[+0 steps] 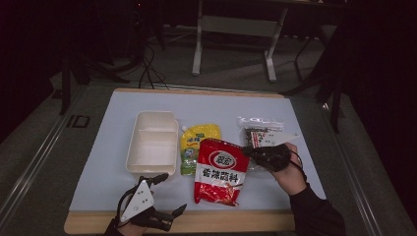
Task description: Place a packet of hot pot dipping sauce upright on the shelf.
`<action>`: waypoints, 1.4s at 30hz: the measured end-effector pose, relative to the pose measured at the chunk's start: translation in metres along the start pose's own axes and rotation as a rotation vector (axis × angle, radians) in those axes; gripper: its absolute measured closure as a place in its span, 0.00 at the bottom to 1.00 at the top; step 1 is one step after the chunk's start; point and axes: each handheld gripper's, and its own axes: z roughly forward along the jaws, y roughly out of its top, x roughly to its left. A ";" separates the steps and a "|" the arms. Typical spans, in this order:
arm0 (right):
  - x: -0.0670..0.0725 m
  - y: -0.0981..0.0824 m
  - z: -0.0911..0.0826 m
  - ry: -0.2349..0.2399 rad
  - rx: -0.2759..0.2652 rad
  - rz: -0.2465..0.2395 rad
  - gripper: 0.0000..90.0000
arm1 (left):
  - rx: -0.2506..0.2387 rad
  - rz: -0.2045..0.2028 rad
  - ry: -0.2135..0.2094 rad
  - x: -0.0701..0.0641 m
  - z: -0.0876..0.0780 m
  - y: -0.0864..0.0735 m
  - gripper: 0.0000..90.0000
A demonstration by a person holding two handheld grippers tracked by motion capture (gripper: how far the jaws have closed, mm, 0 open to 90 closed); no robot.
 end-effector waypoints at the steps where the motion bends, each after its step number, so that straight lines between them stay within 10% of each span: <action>1: 0.003 0.002 -0.003 0.006 -0.007 -0.004 0.99 | 0.007 -0.003 -0.006 0.000 0.001 0.003 0.03; 23: 0.062 0.033 -0.040 0.132 -0.078 -0.177 1.00 | 0.065 -0.030 -0.061 0.032 0.043 0.033 0.15; 27: 0.071 0.041 -0.050 0.168 -0.099 -0.204 1.00 | 0.040 -0.008 -0.168 0.030 0.046 0.035 0.40; 35: 0.078 0.046 -0.051 0.184 -0.113 -0.231 1.00 | 0.034 0.037 -0.236 0.025 0.043 0.043 0.77; 37: 0.080 0.048 -0.051 0.174 -0.117 -0.247 1.00 | 0.047 0.028 -0.263 0.024 0.042 0.047 0.99; 42: 0.078 0.050 -0.054 0.182 -0.137 -0.240 0.99 | 0.041 0.034 -0.267 0.023 0.037 0.056 1.00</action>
